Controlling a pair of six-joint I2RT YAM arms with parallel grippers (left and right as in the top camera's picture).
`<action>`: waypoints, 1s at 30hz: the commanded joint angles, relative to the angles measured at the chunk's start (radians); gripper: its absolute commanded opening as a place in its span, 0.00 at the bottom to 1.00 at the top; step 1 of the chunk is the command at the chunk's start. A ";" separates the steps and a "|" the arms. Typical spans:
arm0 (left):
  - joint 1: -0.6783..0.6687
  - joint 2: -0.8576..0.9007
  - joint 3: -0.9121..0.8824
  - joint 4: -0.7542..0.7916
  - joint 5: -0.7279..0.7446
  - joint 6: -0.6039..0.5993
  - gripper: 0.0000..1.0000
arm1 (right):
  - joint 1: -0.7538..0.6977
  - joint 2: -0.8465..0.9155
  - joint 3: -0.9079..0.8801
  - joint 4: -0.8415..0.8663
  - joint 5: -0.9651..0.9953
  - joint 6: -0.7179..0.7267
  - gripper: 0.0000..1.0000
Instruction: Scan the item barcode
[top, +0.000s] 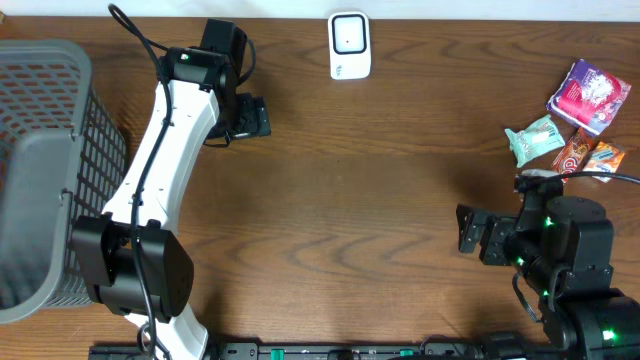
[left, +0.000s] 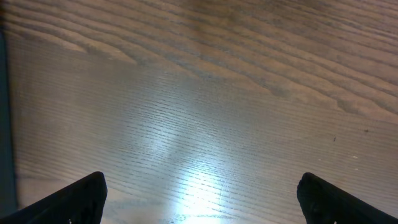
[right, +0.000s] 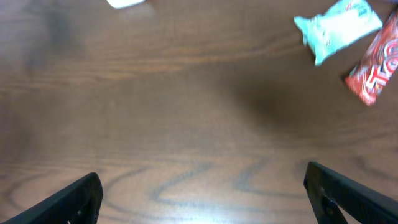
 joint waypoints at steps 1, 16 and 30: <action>0.005 0.007 -0.002 -0.003 -0.008 -0.002 0.98 | 0.006 -0.005 -0.008 -0.031 -0.007 0.016 0.99; 0.005 0.007 -0.002 -0.003 -0.008 -0.002 0.98 | 0.006 -0.005 -0.010 -0.065 0.011 -0.019 0.99; 0.005 0.007 -0.002 -0.003 -0.009 -0.002 0.98 | -0.056 -0.313 -0.486 0.554 -0.222 -0.217 0.99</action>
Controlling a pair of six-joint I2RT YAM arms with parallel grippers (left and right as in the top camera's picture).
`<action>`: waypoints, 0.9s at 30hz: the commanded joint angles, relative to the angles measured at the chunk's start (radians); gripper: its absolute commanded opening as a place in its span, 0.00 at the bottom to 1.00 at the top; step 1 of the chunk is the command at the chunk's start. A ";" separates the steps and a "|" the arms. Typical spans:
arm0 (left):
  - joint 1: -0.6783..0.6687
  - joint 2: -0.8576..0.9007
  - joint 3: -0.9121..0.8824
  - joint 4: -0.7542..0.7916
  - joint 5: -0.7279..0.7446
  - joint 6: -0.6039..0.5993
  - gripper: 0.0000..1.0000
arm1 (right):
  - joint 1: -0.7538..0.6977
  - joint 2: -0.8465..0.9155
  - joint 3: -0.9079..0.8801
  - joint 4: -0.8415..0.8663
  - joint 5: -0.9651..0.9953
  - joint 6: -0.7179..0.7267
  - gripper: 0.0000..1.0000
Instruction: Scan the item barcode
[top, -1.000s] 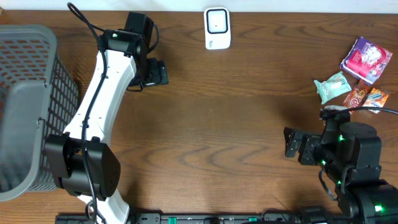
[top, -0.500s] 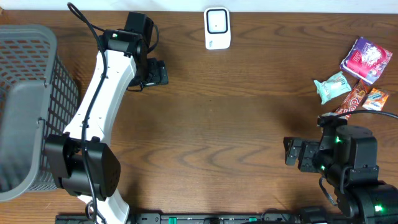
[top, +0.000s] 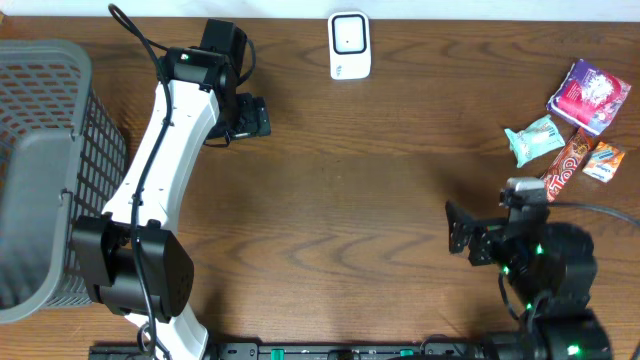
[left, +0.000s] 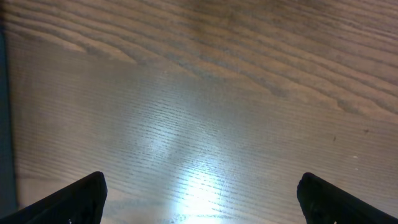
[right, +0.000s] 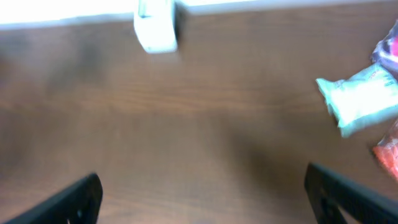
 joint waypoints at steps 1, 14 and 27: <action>0.005 0.007 -0.002 -0.002 -0.009 -0.002 0.98 | -0.019 -0.121 -0.171 0.163 -0.145 -0.068 0.99; 0.005 0.007 -0.002 -0.002 -0.009 -0.002 0.98 | -0.050 -0.402 -0.505 0.536 -0.091 -0.064 0.99; 0.005 0.007 -0.002 -0.002 -0.009 -0.002 0.98 | -0.094 -0.487 -0.581 0.647 -0.016 -0.063 0.99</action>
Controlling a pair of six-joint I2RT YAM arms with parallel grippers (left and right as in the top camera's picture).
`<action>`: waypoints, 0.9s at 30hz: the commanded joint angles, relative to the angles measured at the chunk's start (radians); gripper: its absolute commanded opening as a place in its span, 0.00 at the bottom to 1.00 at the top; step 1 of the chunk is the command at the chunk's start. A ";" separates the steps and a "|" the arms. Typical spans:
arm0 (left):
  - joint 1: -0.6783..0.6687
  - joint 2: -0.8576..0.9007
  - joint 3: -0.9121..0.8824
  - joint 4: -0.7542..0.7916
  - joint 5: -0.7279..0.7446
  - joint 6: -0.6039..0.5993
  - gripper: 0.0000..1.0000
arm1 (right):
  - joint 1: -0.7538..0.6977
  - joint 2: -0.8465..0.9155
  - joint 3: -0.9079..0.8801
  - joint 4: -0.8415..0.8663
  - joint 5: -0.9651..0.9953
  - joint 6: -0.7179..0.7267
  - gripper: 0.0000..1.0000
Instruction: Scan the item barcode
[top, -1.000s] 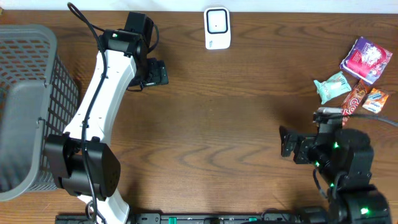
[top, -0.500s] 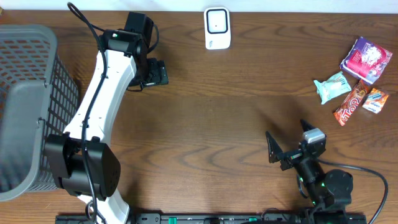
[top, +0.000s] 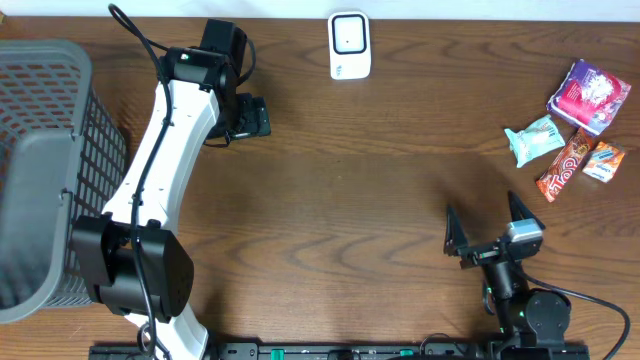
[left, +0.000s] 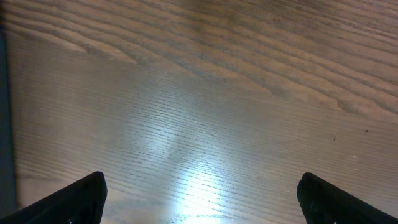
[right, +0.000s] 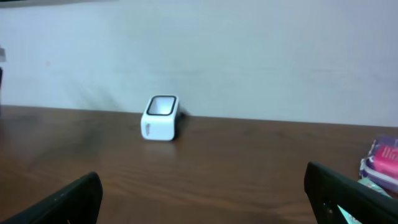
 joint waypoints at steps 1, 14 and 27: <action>0.005 0.007 -0.002 -0.003 -0.008 -0.002 0.98 | -0.024 -0.008 -0.024 0.016 0.038 -0.011 0.99; 0.005 0.007 -0.002 -0.003 -0.009 -0.002 0.98 | -0.041 -0.008 -0.024 -0.132 0.102 -0.012 0.99; 0.005 0.007 -0.002 -0.003 -0.008 -0.002 0.98 | -0.041 -0.008 -0.023 -0.142 0.157 -0.012 0.99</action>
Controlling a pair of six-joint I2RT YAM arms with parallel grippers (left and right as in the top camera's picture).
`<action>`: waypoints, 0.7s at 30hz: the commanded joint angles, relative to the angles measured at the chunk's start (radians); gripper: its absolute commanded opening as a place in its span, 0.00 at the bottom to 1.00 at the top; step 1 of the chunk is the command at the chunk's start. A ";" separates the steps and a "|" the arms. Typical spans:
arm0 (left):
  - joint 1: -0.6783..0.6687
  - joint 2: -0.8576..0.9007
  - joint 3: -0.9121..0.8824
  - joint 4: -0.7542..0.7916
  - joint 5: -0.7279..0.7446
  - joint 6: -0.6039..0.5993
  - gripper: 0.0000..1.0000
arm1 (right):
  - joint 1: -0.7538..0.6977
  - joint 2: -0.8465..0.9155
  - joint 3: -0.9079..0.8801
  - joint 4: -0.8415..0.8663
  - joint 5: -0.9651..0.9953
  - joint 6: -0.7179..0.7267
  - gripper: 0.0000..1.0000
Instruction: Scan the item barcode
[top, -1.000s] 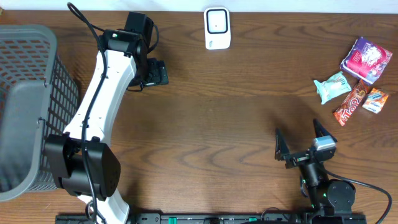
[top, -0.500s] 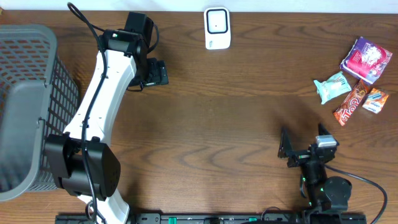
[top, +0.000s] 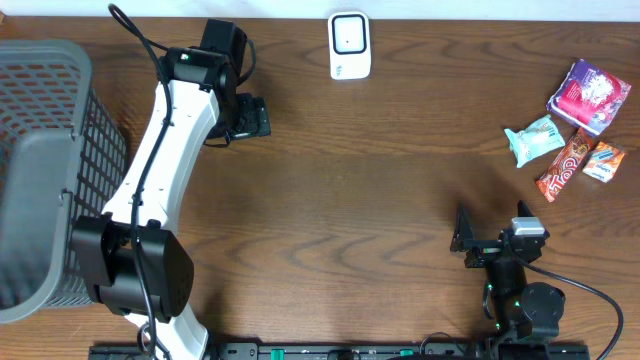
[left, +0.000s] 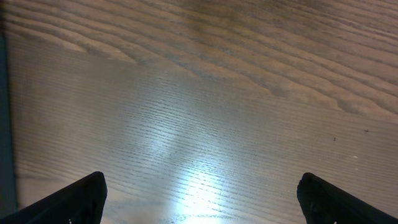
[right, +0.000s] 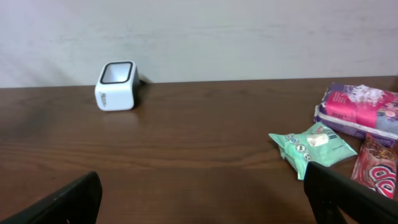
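Observation:
A white barcode scanner (top: 350, 45) stands at the table's far edge, also visible in the right wrist view (right: 116, 85). Snack items lie at the far right: a mint-green packet (top: 534, 140) (right: 313, 144), a purple-pink pack (top: 589, 95) (right: 360, 109), a red bar (top: 562, 165) and a small orange packet (top: 604, 160). My right gripper (top: 492, 238) (right: 202, 193) is open and empty, held level near the front right, well short of the snacks. My left gripper (top: 250, 117) (left: 202, 193) is open over bare wood at the back left.
A grey mesh basket (top: 40, 170) fills the left edge of the table. The left arm's white links stretch from the front left up to the back.
The right wrist has turned to the right: the scanner now sits at the left of its view and the snacks have come into view on the right. The left arm has not moved.
The right gripper first pointed down at the table beside the snacks, open. Then it was tilted up, with the scanner at the top of its view. Later it was level, facing the back wall. Now it faces the scanner and snacks. The left arm stayed still throughout.

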 joint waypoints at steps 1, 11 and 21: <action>0.005 0.007 -0.002 -0.003 -0.009 -0.002 0.98 | -0.005 -0.007 -0.002 -0.010 0.033 -0.012 0.99; 0.005 0.007 -0.002 -0.003 -0.008 -0.002 0.98 | -0.005 -0.007 -0.002 -0.003 0.015 -0.011 0.99; 0.005 0.007 -0.002 -0.002 -0.009 -0.002 0.98 | -0.005 -0.007 -0.002 -0.003 0.015 -0.011 0.99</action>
